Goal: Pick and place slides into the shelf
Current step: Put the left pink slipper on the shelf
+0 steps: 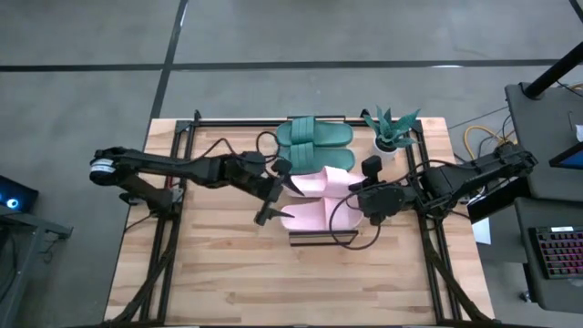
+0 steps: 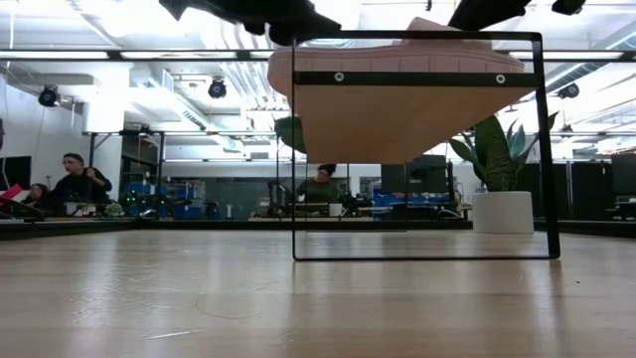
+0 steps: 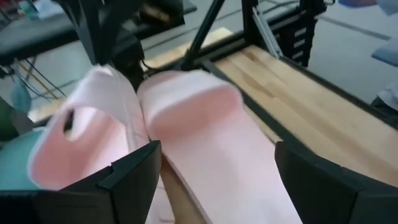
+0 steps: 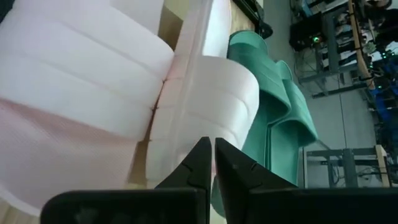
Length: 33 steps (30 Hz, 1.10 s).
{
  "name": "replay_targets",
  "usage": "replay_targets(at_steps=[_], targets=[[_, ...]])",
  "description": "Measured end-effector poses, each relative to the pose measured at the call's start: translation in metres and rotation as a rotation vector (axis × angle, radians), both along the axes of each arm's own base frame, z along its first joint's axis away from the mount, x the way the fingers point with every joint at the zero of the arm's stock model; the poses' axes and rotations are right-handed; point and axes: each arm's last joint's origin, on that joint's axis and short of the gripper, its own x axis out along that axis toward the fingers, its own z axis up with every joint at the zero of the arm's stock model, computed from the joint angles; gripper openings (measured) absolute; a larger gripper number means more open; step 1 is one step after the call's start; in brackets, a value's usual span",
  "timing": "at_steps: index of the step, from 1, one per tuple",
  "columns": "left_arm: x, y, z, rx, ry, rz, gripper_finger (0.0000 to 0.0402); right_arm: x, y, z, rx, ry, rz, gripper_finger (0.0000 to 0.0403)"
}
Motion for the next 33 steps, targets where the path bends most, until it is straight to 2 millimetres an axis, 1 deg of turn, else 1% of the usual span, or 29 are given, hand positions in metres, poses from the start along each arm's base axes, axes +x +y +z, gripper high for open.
replay_targets(at_steps=[2,4,7,12,16,24,29,33], targets=[[0.004,0.0,-0.004,-0.001,0.014,-0.001,0.0297,0.0,0.0,0.0,0.005,-0.002,0.003,0.0013],[0.006,0.0,-0.003,-0.001,0.013,-0.003,0.0297,0.0,0.001,0.0,0.016,0.015,0.034,0.0013],[0.005,0.0,0.0,-0.002,0.015,-0.006,0.0297,0.0,0.003,-0.001,0.027,0.03,0.089,0.0013],[0.002,0.0,0.005,-0.001,-0.002,-0.006,0.0297,0.0,0.003,-0.002,0.028,0.04,0.086,0.0013],[-0.001,0.0,0.007,-0.001,0.002,-0.005,0.0297,0.001,0.003,-0.009,0.018,0.074,0.081,0.0013],[-0.012,-0.001,0.019,0.002,-0.024,-0.002,0.0297,0.004,0.004,-0.02,0.021,0.136,0.049,0.0013],[-0.018,-0.001,0.026,0.002,-0.042,-0.001,0.0297,0.005,0.001,-0.024,0.023,0.15,0.035,0.0013],[-0.023,-0.001,0.031,0.003,-0.055,-0.001,0.0297,0.004,0.001,-0.031,0.05,0.178,0.057,0.0013]])
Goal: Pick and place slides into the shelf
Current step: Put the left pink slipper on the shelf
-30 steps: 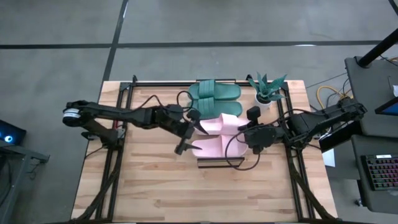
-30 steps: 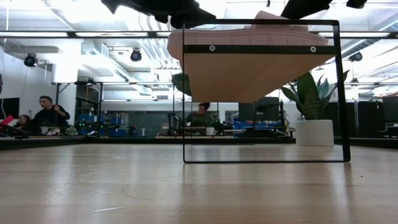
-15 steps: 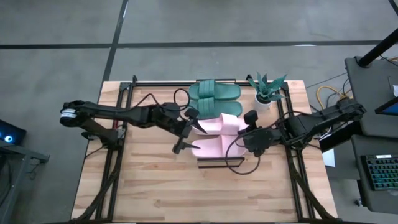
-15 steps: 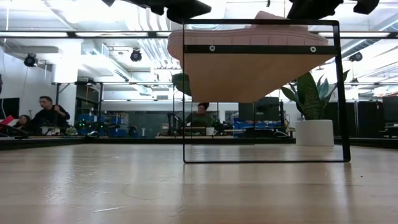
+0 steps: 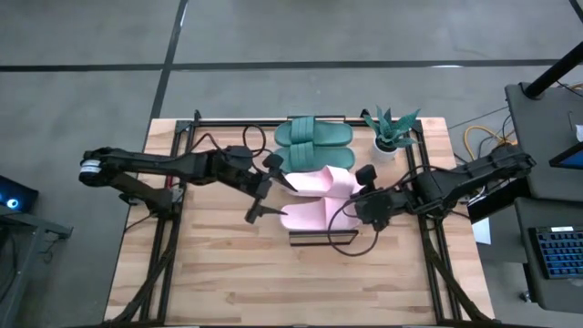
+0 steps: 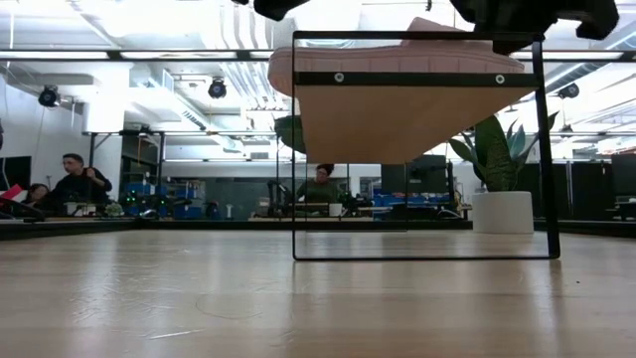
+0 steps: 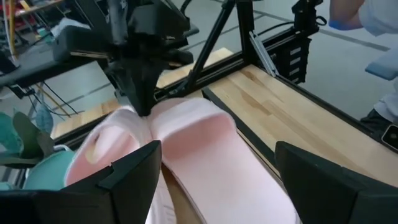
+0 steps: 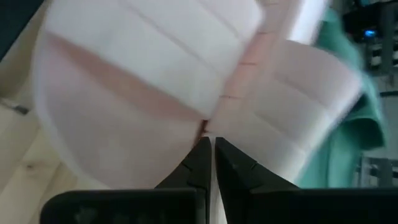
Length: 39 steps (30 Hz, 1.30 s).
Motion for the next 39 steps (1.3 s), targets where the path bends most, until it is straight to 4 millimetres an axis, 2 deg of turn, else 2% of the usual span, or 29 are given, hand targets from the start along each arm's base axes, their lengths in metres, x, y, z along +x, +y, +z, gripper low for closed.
replay_targets(at_steps=[5,10,17,22,25,29,34,39], targets=[[-0.004,0.0,0.003,0.0,-0.003,0.001,0.0297,-0.001,0.0,-0.01,0.02,0.033,0.013,0.0013],[-0.006,0.0,0.005,0.0,-0.01,0.001,0.0297,-0.002,0.0,-0.012,0.018,0.044,0.018,0.0013],[-0.006,0.0,0.003,0.001,0.012,0.006,0.0297,-0.004,0.003,0.012,0.127,-0.02,0.083,0.0013],[-0.007,0.0,0.002,0.002,0.022,0.008,0.0297,0.0,0.001,0.026,0.073,-0.126,0.108,0.0013],[-0.007,0.0,0.001,0.002,0.023,0.008,0.0297,0.011,-0.005,0.03,0.014,-0.22,0.106,0.0013],[-0.007,0.0,0.0,0.002,0.042,0.008,0.0297,0.019,-0.02,0.028,-0.029,-0.22,0.065,0.0013],[-0.008,0.0,-0.003,0.001,0.072,0.009,0.0297,0.023,-0.035,0.027,-0.016,-0.223,-0.01,0.0013],[-0.008,0.0,-0.003,0.001,0.074,0.009,0.0297,0.026,-0.036,0.017,0.056,-0.181,0.043,0.0012]])
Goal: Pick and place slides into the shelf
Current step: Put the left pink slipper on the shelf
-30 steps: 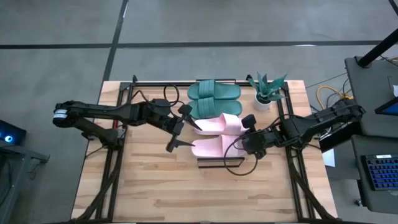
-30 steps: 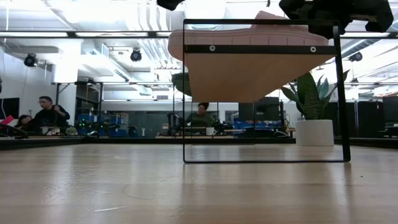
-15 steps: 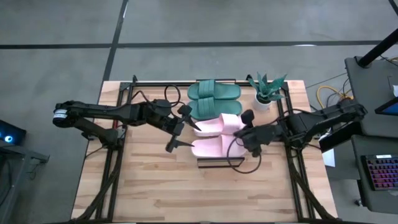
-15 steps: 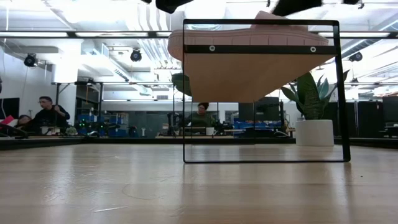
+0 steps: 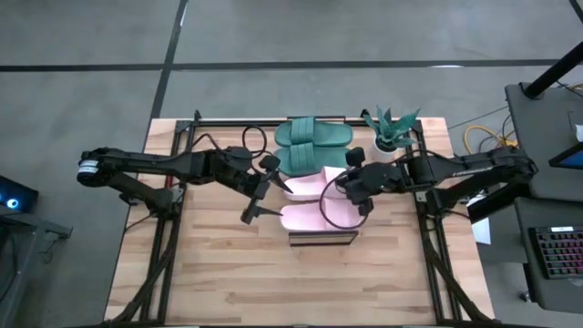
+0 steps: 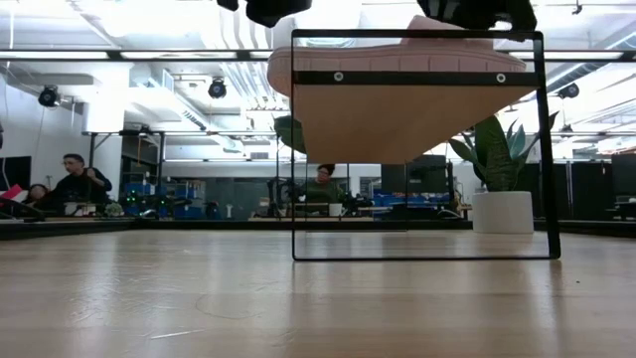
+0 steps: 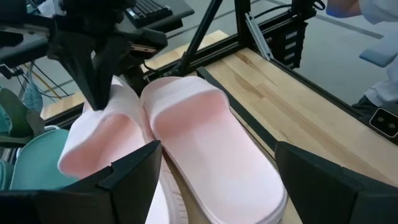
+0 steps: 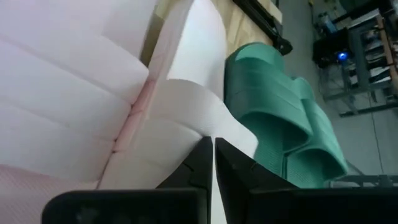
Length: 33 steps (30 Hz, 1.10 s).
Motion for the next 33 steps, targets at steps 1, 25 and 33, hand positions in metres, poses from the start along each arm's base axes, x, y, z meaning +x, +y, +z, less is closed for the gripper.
replay_targets(at_steps=[1,25,33], targets=[[0.0,0.0,0.0,0.001,0.0,0.0,0.0297,0.0,0.0,-0.001,0.001,0.005,0.0,0.0012],[-0.004,-0.007,-0.017,0.158,0.12,0.022,0.0297,-0.015,0.002,0.033,-0.022,-0.129,-0.034,0.0057],[-0.001,-0.007,-0.032,0.376,0.122,0.139,0.0297,-0.016,0.002,0.046,0.03,-0.185,-0.069,0.0131]])
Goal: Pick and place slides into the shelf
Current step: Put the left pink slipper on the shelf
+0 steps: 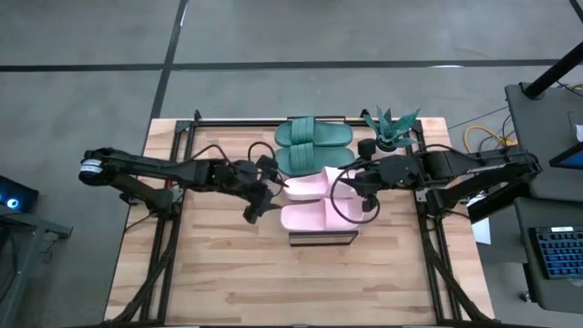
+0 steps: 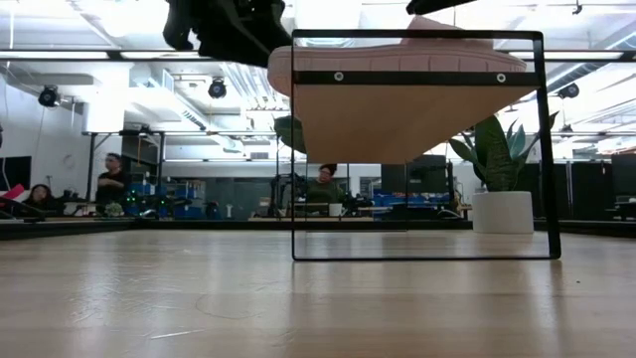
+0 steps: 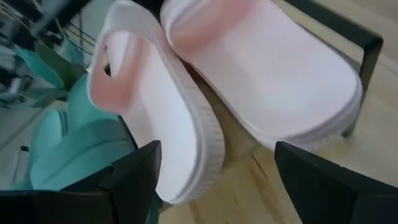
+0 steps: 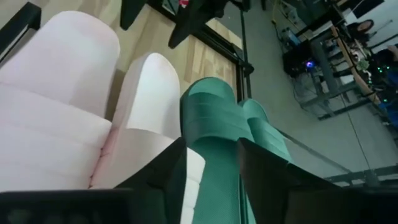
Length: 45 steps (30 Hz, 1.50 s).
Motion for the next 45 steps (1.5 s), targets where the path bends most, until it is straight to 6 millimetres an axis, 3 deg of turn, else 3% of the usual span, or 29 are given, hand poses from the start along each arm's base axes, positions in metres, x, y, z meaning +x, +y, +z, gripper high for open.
replay_targets(at_steps=[7,18,37,45], targets=[[0.002,0.005,-0.006,0.048,-0.01,0.035,0.0297,0.0,0.0,0.001,-0.01,0.0,0.005,0.0158],[0.018,0.01,-0.027,0.135,0.066,0.114,0.0287,-0.001,0.0,0.002,-0.01,-0.001,0.005,0.0147],[0.02,0.01,-0.024,0.168,0.032,0.114,0.0075,-0.002,0.0,0.002,-0.003,-0.006,0.002,0.0137],[0.02,0.01,-0.024,0.262,0.041,0.087,0.0045,-0.002,0.0,0.002,-0.003,-0.006,0.002,0.0132]])
